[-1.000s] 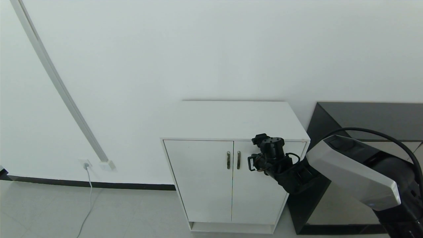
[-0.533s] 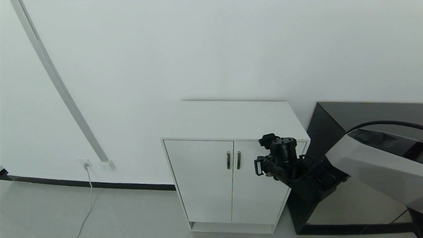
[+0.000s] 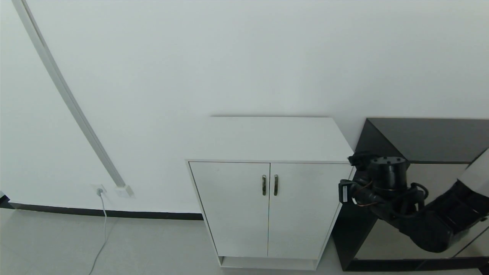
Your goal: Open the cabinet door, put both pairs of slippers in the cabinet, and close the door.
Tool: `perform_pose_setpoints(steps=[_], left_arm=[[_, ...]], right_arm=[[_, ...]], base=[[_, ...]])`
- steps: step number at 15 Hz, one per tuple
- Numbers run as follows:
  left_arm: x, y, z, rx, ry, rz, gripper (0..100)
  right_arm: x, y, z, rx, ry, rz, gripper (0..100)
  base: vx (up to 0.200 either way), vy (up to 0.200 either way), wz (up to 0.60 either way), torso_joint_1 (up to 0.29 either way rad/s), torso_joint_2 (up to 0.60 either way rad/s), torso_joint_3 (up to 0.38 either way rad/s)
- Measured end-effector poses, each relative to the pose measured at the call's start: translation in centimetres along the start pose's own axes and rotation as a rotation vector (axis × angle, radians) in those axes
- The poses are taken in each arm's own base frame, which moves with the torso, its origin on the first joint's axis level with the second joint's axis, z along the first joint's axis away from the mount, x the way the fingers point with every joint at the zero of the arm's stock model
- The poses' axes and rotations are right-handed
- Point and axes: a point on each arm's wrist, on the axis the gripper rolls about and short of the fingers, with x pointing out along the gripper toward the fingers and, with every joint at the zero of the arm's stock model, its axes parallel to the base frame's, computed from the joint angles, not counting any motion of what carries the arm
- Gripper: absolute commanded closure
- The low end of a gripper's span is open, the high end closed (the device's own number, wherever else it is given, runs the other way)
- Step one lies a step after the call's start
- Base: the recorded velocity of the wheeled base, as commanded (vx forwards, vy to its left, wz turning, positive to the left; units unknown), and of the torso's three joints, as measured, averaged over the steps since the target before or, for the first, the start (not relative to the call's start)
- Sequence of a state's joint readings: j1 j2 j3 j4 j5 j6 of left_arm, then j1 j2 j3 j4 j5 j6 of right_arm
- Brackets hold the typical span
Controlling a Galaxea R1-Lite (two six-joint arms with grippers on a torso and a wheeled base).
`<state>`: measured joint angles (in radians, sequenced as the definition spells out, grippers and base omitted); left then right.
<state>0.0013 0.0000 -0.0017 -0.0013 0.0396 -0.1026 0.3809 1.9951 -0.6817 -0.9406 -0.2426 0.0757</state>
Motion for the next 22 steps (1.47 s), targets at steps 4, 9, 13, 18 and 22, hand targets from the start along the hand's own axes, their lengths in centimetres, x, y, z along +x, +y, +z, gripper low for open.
perform_pose_setpoints(steps=[4,9,13,18,22], left_arm=[[0.0,0.0,0.0,0.0,0.0,0.0,100],[0.0,0.0,0.0,0.0,0.0,-0.001,100],[0.0,0.0,0.0,0.0,0.0,-0.001,100],[0.0,0.0,0.0,0.0,0.0,-0.002,100],[0.0,0.0,0.0,0.0,0.0,-0.002,100]], right_arm=[[-4.9,-4.8,-0.2,0.031,0.011,-0.12,100],[-11.7,-8.1,-0.7,0.055,-0.033,-0.197,100],[-16.7,-8.4,-2.2,0.01,-0.078,-0.181,100],[-20.8,-8.3,-5.0,0.016,-0.04,-0.112,100],[-24.0,-8.0,-7.1,0.014,0.023,-0.019,100]], base=[[0.0,0.0,0.0,0.0,0.0,0.0],[0.0,0.0,0.0,0.0,0.0,0.0],[0.0,0.0,0.0,0.0,0.0,0.0],[0.0,0.0,0.0,0.0,0.0,0.0],[0.0,0.0,0.0,0.0,0.0,0.0]])
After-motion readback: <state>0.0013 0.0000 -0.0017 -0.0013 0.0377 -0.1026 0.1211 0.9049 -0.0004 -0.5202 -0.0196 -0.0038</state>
